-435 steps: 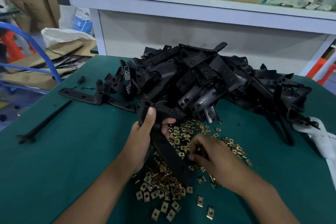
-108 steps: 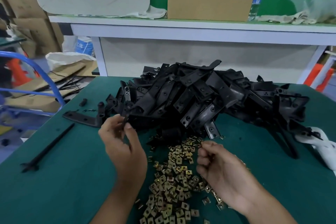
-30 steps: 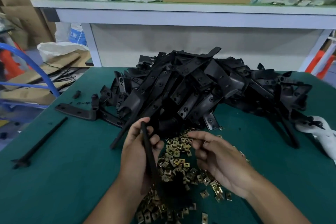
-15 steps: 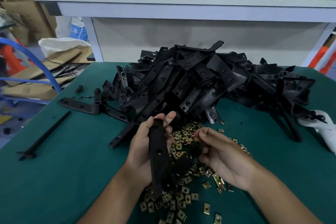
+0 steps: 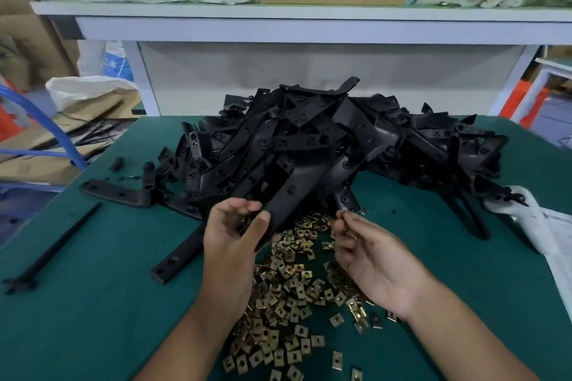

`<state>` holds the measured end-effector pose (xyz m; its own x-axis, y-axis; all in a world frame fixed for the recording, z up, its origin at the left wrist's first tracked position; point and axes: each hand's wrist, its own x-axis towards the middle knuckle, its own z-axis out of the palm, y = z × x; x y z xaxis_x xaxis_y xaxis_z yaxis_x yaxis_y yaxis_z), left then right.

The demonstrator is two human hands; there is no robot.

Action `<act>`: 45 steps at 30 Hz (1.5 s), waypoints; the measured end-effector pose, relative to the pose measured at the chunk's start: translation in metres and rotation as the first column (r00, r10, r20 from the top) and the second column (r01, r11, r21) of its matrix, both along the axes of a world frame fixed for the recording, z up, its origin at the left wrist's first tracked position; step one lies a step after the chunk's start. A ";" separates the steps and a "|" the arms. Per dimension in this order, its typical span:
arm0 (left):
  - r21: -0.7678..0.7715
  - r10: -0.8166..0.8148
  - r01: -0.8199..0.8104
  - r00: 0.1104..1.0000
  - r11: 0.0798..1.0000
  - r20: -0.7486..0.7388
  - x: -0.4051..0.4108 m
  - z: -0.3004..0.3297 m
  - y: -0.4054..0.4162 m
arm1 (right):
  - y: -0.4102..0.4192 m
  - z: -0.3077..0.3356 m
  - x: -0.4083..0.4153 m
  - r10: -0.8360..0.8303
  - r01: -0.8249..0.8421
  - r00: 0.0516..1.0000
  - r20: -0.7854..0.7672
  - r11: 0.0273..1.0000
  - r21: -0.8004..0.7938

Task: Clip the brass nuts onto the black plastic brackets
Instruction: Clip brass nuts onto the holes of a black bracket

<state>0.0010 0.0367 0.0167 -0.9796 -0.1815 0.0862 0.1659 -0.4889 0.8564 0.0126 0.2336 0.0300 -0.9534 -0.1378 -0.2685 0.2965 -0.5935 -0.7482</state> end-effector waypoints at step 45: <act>-0.851 -0.427 0.218 0.904 0.478 -0.009 0.023 -0.003 0.011 | 0.012 0.018 0.006 0.025 0.077 0.958 -0.286 0.938 0.339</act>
<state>0.0240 0.0473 0.0140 -0.8938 0.3974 0.2081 0.3581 0.3529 0.8644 0.0183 0.2461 0.0483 -0.9981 -0.0595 -0.0147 0.0314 -0.2898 -0.9566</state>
